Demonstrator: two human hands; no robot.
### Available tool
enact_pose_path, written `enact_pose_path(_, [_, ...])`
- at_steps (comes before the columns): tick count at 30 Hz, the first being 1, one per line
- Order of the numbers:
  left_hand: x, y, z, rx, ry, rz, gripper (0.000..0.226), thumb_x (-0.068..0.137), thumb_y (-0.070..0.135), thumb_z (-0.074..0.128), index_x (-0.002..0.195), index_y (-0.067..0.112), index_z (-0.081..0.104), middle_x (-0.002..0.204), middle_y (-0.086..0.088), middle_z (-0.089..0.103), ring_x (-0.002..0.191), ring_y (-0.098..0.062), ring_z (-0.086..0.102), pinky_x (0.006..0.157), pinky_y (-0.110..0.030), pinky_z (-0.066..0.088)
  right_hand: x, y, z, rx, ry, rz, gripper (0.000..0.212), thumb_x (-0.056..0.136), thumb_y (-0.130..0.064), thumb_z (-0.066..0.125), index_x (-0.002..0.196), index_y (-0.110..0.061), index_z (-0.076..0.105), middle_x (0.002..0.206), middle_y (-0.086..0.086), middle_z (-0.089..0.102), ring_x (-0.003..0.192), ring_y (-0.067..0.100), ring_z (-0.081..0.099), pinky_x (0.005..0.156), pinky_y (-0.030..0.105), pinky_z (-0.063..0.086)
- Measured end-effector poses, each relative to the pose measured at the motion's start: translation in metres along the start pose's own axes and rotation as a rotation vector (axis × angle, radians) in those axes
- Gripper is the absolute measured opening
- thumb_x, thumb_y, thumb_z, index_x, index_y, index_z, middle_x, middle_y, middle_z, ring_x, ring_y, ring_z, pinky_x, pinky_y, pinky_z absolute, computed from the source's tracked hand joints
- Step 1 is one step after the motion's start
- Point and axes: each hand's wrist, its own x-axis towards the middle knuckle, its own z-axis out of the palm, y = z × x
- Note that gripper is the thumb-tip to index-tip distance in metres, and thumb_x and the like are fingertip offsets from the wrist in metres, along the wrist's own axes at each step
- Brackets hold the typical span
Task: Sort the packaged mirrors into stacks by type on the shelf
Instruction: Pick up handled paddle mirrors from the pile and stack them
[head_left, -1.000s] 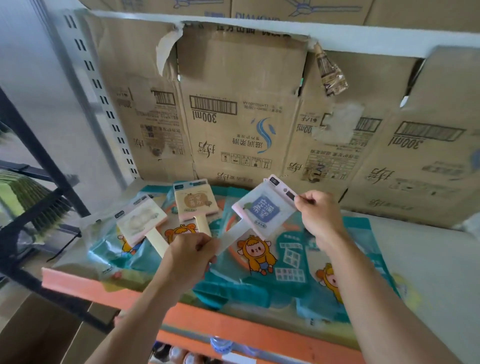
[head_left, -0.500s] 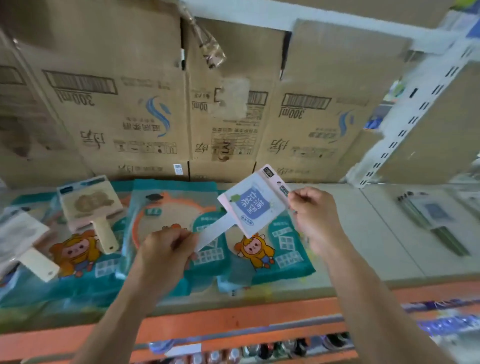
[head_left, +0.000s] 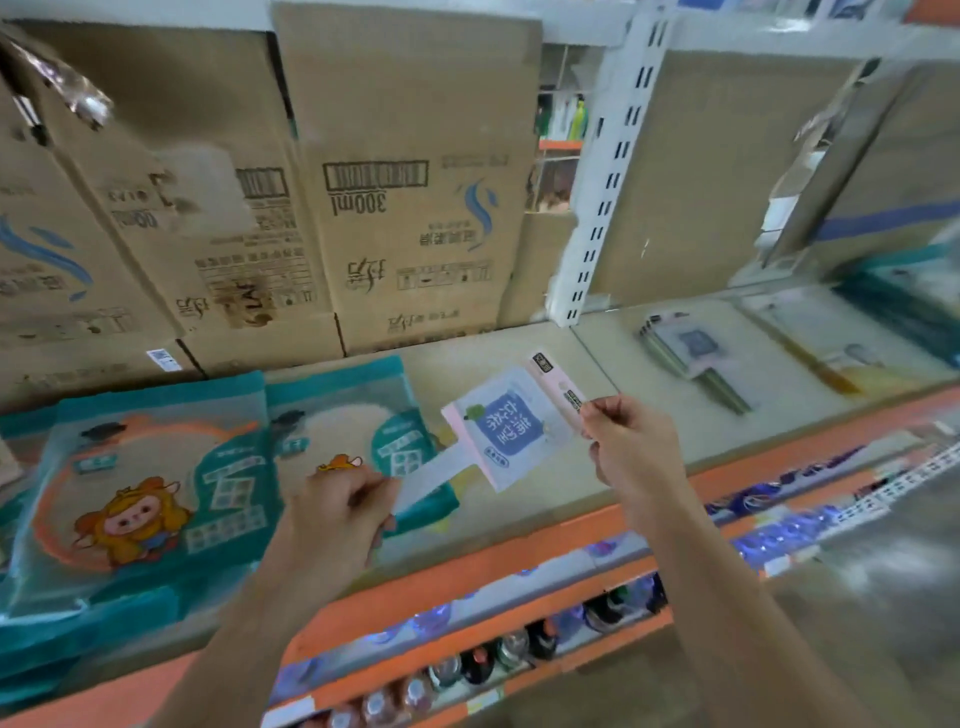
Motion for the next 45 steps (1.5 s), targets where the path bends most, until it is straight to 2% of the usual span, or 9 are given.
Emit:
enact_pose_path(4, [-0.002,0.020,0.035,-0.026,-0.047,0.011,0.028,0.092,0.018,0.058,0.065,0.017,0.064,0.052,0.002,0.063,0.040,-0.006,0.048,0.042,-0.020,0.039,0.006,0.011,-0.046,0.017,0.040,0.011,0.026,0.090,-0.007,0.056,0.066,-0.017,0.059,0.060,-0.001,0.054,0.043,0.006,0.037,0.041,0.020,0.028])
enact_pose_path(8, [-0.008,0.040,0.069,0.015,-0.092,0.061,0.029,0.092,0.017,0.058,0.063,0.015,0.062,0.051,-0.001,0.062,0.038,-0.011,0.046,0.040,-0.018,0.035,0.009,0.019,-0.089,0.057,0.087,0.002,0.027,0.089,-0.004,0.057,0.065,-0.015,0.059,0.049,-0.008,0.050,0.038,0.003,0.035,0.043,0.022,0.028])
enact_pose_path(11, [-0.016,0.054,0.097,0.029,-0.136,0.080,0.030,0.092,0.013,0.057,0.062,0.011,0.059,0.044,0.000,0.055,0.035,-0.006,0.044,0.041,-0.013,0.036,0.008,0.022,-0.122,0.076,0.108,0.005,0.025,0.089,-0.003,0.057,0.066,-0.011,0.059,0.043,-0.012,0.048,0.035,0.001,0.035,0.037,0.017,0.028])
enact_pose_path(16, [-0.022,0.072,0.140,-0.026,-0.164,0.062,0.023,0.093,0.011,0.056,0.071,0.011,0.062,0.048,0.002,0.059,0.037,-0.003,0.045,0.041,-0.013,0.039,0.011,0.029,-0.173,0.052,0.125,0.019,0.018,0.090,-0.009,0.060,0.073,-0.011,0.062,0.058,-0.002,0.052,0.037,0.001,0.035,0.042,0.017,0.030])
enact_pose_path(20, [-0.024,0.086,0.163,-0.023,-0.159,0.069,0.022,0.092,0.013,0.057,0.072,0.012,0.064,0.052,0.000,0.062,0.037,-0.004,0.047,0.042,-0.013,0.040,0.019,0.031,-0.197,0.077,0.137,0.034,0.015,0.091,-0.011,0.060,0.076,-0.011,0.063,0.058,-0.003,0.053,0.043,0.006,0.037,0.047,0.021,0.030])
enact_pose_path(27, [-0.002,0.103,0.191,-0.094,-0.213,0.031,0.023,0.093,0.006,0.055,0.072,0.007,0.063,0.051,-0.002,0.060,0.039,-0.008,0.046,0.041,-0.017,0.042,0.044,0.028,-0.216,0.202,0.148,0.117,0.012,0.092,-0.010,0.058,0.081,-0.010,0.060,0.061,0.001,0.053,0.042,0.011,0.032,0.035,0.021,0.027])
enact_pose_path(34, [0.039,0.119,0.212,-0.161,-0.248,-0.010,0.022,0.093,0.006,0.054,0.074,0.005,0.064,0.056,-0.005,0.058,0.042,-0.007,0.046,0.042,-0.018,0.041,0.080,0.022,-0.220,0.266,0.170,0.187,0.008,0.091,-0.010,0.059,0.084,-0.006,0.061,0.065,0.002,0.057,0.044,0.013,0.033,0.037,0.021,0.025])
enact_pose_path(39, [0.063,0.124,0.223,-0.161,-0.268,-0.011,0.023,0.094,0.004,0.052,0.074,0.002,0.063,0.060,-0.007,0.057,0.042,-0.005,0.046,0.042,-0.017,0.041,0.109,0.021,-0.207,0.299,0.170,0.205,0.013,0.088,-0.008,0.064,0.076,-0.008,0.058,0.065,0.001,0.058,0.045,0.013,0.032,0.037,0.021,0.026])
enact_pose_path(45, [0.083,0.127,0.235,-0.110,-0.316,-0.030,0.022,0.093,0.011,0.056,0.076,0.004,0.068,0.058,-0.003,0.062,0.047,-0.009,0.048,0.046,-0.021,0.043,0.147,0.021,-0.205,0.295,0.162,0.201,0.003,0.090,-0.007,0.061,0.087,-0.007,0.060,0.066,0.000,0.053,0.045,0.011,0.030,0.035,0.020,0.025])
